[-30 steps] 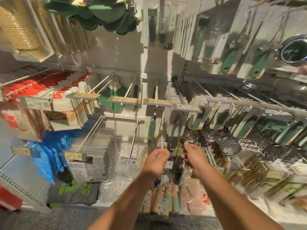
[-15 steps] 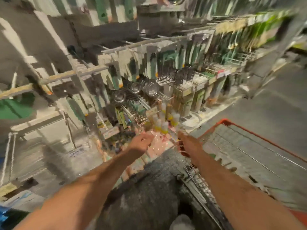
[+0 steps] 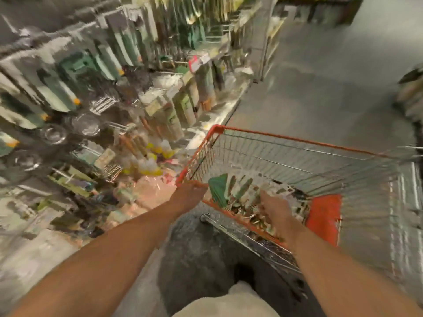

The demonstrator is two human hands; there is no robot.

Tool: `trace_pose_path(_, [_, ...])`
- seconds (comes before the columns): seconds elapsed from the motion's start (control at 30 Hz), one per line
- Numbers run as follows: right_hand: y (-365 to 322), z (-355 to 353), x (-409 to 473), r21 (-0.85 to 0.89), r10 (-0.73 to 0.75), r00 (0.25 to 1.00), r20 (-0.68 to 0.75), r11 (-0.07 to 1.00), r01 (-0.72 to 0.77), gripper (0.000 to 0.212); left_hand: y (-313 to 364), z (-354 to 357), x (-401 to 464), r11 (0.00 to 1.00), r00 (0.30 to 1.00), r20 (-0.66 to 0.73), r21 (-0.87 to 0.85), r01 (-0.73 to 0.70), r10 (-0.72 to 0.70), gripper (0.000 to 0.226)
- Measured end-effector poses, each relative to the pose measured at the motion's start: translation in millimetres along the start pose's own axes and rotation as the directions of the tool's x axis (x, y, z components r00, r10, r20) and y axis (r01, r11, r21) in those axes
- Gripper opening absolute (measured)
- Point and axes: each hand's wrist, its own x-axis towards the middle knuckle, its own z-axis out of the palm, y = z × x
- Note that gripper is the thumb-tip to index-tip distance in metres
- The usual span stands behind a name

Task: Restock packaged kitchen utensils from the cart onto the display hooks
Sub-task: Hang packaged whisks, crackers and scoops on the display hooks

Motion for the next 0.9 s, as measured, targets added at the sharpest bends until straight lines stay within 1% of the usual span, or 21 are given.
trace_pose_path(0.03, [6.0, -13.8, 4.3, 0.004, 0.028, 0.999, -0.024, 1.0, -0.028, 0.039, 6.2, 11.3, 8.8, 1.0, 1.0, 0.025, 0.027, 0.006, -0.007, 0.037])
trace_pose_path(0.1, [21.7, -41.9, 19.4, -0.005, 0.08, 0.995, -0.066, 0.997, -0.081, 0.041, 29.3, 35.0, 19.9, 0.997, 0.996, 0.089, 0.078, -0.026, 0.018, 0.04])
trace_pose_path(0.17, [36.2, -63.7, 32.9, -0.009, 0.112, 0.989, -0.093, 0.994, -0.113, 0.049, 52.2, 57.5, 26.8, 0.991, 0.99, 0.134, 0.115, -0.065, 0.049, 0.045])
trace_pose_path(0.2, [41.1, -70.7, 35.9, 0.003, 0.135, 0.985, -0.109, 0.991, -0.136, 0.052, 57.4, 66.7, 31.6, 0.989, 0.988, 0.148, 0.129, -0.067, 0.048, 0.045])
trace_pose_path(0.33, [57.5, -95.3, 53.6, 0.067, 0.209, 0.969, -0.129, 0.977, -0.202, 0.056, 71.3, 106.7, 59.8, 0.978, 0.979, 0.201, 0.199, -0.065, 0.024, 0.049])
trace_pose_path(0.4, [60.6, -99.3, 58.5, 0.107, 0.225, 0.966, -0.126, 0.971, -0.212, 0.057, 72.4, 123.9, 74.3, 0.967, 0.975, 0.224, 0.248, -0.058, 0.001, 0.05])
trace_pose_path(0.43, [61.9, -99.9, 61.8, 0.134, 0.235, 0.964, -0.122, 0.967, -0.219, 0.054, 74.7, 130.0, 78.8, 0.957, 0.972, 0.235, 0.284, -0.066, -0.003, 0.049])
trace_pose_path(0.5, [66.6, -99.7, 69.7, 0.186, 0.281, 0.951, -0.129, 0.949, -0.255, 0.039, 80.3, 141.9, 88.8, 0.932, 0.961, 0.276, 0.353, -0.083, -0.019, 0.048])
trace_pose_path(0.53, [68.7, -99.2, 72.8, 0.204, 0.303, 0.943, -0.137, 0.94, -0.272, 0.037, 81.2, 146.0, 93.6, 0.929, 0.955, 0.297, 0.36, -0.088, -0.025, 0.048])
trace_pose_path(0.6, [74.5, -98.6, 80.1, 0.229, 0.358, 0.92, -0.16, 0.92, -0.318, 0.039, 82.3, 154.5, 109.1, 0.928, 0.944, 0.326, 0.364, -0.084, -0.042, 0.051])
trace_pose_path(0.7, [80.6, -93.9, 82.7, 0.251, 0.402, 0.898, -0.18, 0.901, -0.353, 0.033, 83.7, 159.9, 134.8, 0.919, 0.93, 0.364, 0.38, -0.101, -0.048, 0.051])
trace_pose_path(0.8, [84.8, -87.4, 87.0, 0.273, 0.446, 0.87, -0.212, 0.881, -0.385, 0.043, 84.9, 161.7, 163.9, 0.921, 0.912, 0.408, 0.368, -0.129, -0.035, 0.05])
trace_pose_path(0.83, [85.3, -86.0, 88.5, 0.29, 0.464, 0.857, -0.222, 0.871, -0.397, 0.044, 85.6, 161.2, 172.0, 0.921, 0.908, 0.417, 0.366, -0.135, -0.033, 0.05])
trace_pose_path(0.9, [89.1, -83.6, 95.5, 0.342, 0.492, 0.835, -0.245, 0.85, -0.401, 0.039, 87.6, 160.3, 186.5, 0.904, 0.9, 0.435, 0.399, -0.155, -0.038, 0.05])
